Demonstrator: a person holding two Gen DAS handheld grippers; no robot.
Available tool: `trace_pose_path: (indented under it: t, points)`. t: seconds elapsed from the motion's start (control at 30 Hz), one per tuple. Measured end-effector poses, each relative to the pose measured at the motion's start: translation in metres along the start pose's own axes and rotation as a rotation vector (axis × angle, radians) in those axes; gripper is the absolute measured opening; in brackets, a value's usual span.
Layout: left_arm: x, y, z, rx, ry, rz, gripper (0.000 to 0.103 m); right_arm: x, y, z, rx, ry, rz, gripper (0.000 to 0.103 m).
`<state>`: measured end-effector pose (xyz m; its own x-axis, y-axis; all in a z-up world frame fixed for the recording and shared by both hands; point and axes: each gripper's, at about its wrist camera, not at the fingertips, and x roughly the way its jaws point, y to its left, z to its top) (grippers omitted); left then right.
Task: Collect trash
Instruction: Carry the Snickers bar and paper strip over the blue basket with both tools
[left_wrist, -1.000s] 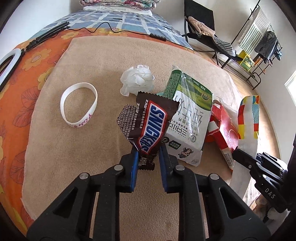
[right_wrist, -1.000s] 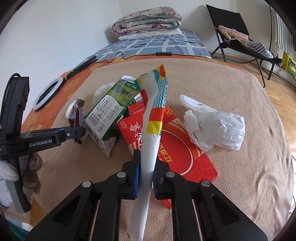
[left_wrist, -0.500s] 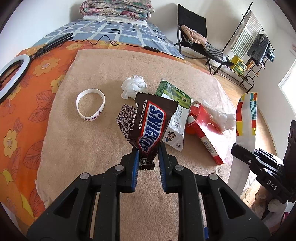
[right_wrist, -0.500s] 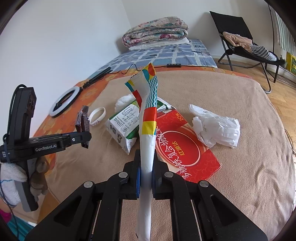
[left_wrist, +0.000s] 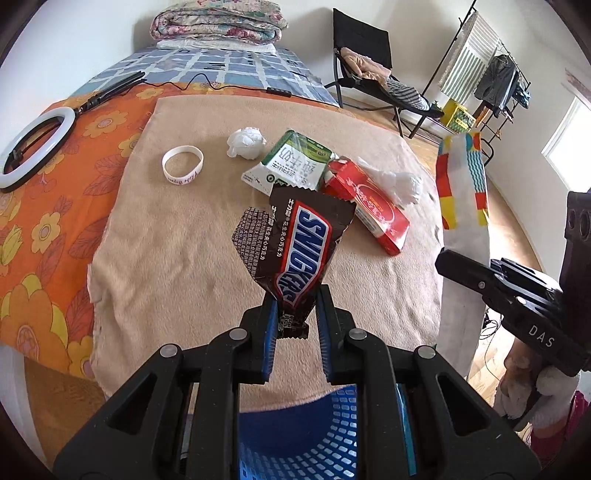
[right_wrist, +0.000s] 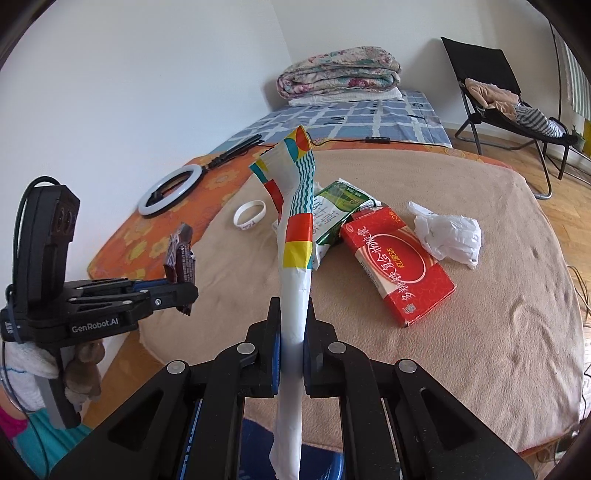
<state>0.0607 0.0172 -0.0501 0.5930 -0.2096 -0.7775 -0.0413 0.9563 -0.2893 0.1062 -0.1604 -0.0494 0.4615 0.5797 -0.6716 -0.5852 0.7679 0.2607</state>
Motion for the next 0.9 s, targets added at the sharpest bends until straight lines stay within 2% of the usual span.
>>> trace_pose_path:
  t: [0.4, 0.7, 0.9]
  points:
    - [-0.011, -0.022, -0.061, 0.02, 0.026, 0.004, 0.018, -0.018, 0.025, -0.039, -0.024, 0.007, 0.03, 0.007]
    - [0.01, -0.017, -0.097, 0.018, 0.106, 0.031, 0.018, -0.006, 0.034, -0.071, -0.022, 0.042, 0.024, 0.007]
    - [0.018, -0.015, -0.112, 0.012, 0.13, 0.032, 0.018, 0.004, 0.035, -0.085, -0.012, 0.061, 0.021, 0.007]
